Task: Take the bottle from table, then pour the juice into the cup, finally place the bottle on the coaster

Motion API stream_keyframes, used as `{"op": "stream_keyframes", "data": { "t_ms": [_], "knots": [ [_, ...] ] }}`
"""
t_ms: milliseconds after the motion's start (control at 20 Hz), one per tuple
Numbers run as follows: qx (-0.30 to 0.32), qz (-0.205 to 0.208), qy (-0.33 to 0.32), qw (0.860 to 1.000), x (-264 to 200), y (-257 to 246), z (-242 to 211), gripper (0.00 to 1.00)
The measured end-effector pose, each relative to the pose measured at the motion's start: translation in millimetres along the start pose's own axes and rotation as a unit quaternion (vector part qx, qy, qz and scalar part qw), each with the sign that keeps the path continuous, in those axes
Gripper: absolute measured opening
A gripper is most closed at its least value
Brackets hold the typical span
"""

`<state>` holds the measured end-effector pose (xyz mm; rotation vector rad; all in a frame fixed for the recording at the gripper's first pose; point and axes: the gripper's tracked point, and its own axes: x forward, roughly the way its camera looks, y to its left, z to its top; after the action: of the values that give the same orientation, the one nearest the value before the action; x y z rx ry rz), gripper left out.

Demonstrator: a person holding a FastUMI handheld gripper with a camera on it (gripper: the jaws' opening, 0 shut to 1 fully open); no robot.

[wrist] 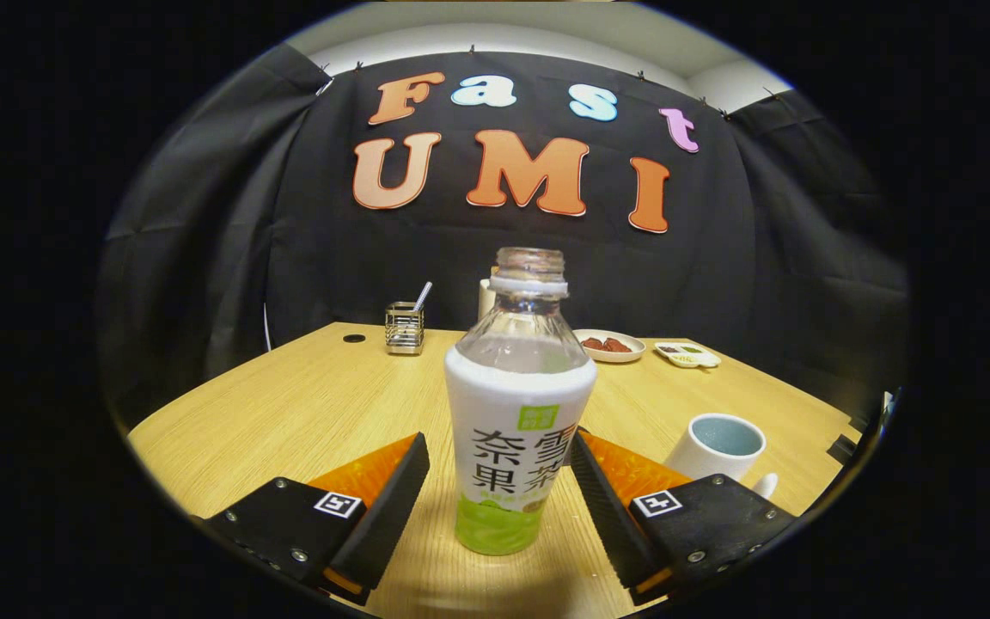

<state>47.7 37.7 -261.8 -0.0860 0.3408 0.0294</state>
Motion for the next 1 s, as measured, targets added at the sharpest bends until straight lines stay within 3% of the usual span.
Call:
{"op": "stream_keyframes", "data": {
  "t_ms": [150, 200, 250, 350, 750, 1000],
  "knots": [
    [-0.004, -0.006, 0.014, 1.0, 5, -3, -9, 0.96],
    [-0.005, -0.003, 0.01, 1.0, 3, -4, -9, 0.89],
    [0.0, -0.005, 0.01, 1.0, 7, -2, -8, 0.64],
    [0.005, -0.011, 0.017, 1.0, 5, -4, -7, 0.6],
    [0.124, -0.007, 0.0, 0.992, -1, -1, 33, 0.59],
    [0.255, 0.011, -0.021, 0.967, 2, 0, 56, 0.59]
  ]
}}
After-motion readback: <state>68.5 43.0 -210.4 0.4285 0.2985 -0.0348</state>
